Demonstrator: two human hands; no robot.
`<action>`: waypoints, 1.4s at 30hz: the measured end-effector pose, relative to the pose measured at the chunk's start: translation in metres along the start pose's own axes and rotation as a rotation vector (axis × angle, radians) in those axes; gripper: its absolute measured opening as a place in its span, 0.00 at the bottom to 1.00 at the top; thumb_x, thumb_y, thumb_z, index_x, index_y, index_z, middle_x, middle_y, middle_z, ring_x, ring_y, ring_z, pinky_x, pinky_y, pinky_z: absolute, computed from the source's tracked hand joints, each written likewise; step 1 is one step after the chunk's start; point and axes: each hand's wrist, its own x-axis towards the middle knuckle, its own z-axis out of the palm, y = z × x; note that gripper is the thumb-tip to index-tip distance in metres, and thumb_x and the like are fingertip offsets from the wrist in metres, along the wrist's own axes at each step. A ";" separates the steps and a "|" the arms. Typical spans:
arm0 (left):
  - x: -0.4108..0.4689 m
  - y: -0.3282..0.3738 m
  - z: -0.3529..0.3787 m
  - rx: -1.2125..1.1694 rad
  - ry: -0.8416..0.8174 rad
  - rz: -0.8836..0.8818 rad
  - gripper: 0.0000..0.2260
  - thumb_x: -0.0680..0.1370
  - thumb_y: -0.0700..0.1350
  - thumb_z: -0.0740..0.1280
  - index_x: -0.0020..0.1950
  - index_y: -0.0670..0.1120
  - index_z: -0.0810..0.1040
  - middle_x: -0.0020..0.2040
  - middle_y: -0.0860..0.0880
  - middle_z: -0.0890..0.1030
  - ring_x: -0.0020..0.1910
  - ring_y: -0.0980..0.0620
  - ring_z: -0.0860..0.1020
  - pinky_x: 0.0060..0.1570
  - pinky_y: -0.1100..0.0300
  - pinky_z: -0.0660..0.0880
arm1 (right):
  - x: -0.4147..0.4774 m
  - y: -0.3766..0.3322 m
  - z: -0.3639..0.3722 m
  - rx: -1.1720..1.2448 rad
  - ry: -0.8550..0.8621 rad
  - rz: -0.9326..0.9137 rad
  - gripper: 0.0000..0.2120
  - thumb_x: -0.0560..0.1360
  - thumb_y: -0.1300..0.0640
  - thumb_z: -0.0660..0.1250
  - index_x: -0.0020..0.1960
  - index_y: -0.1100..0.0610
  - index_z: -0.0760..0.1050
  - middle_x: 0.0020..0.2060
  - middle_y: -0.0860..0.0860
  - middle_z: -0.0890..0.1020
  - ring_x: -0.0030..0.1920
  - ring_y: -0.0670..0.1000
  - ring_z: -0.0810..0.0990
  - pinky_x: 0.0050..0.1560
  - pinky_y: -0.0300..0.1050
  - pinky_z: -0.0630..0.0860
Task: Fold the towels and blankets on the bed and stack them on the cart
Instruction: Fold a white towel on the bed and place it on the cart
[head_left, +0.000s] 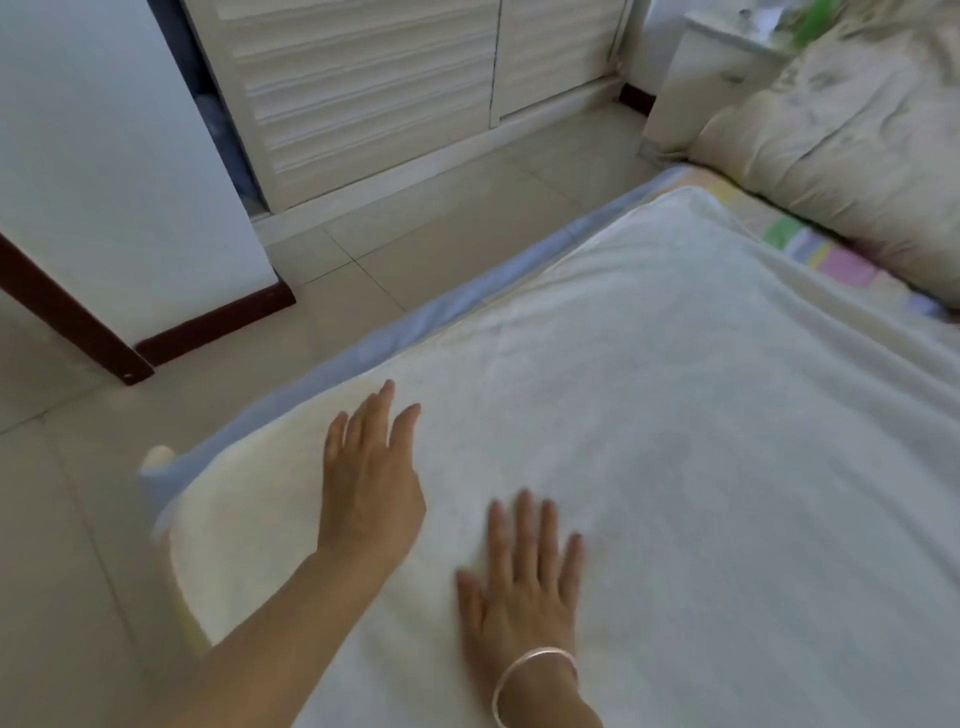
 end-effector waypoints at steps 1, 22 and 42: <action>-0.008 0.026 0.001 -0.047 -0.014 0.062 0.25 0.72 0.35 0.68 0.69 0.44 0.73 0.74 0.41 0.66 0.72 0.43 0.66 0.73 0.43 0.60 | -0.018 0.000 0.003 -0.023 0.010 -0.146 0.33 0.72 0.41 0.55 0.73 0.56 0.66 0.72 0.59 0.68 0.74 0.61 0.59 0.66 0.67 0.56; -0.257 0.378 0.126 0.118 -0.143 0.366 0.30 0.77 0.57 0.42 0.78 0.52 0.60 0.78 0.48 0.60 0.77 0.49 0.59 0.73 0.43 0.50 | -0.347 0.529 -0.110 -0.155 -0.071 0.657 0.32 0.77 0.34 0.34 0.78 0.43 0.39 0.77 0.46 0.39 0.75 0.50 0.31 0.73 0.60 0.32; -0.295 0.431 0.097 -0.188 -0.148 0.715 0.21 0.83 0.49 0.53 0.77 0.49 0.63 0.79 0.48 0.56 0.78 0.51 0.55 0.76 0.56 0.49 | -0.383 0.468 -0.106 0.075 -0.014 0.606 0.30 0.79 0.36 0.46 0.78 0.45 0.49 0.78 0.48 0.46 0.77 0.52 0.40 0.74 0.62 0.37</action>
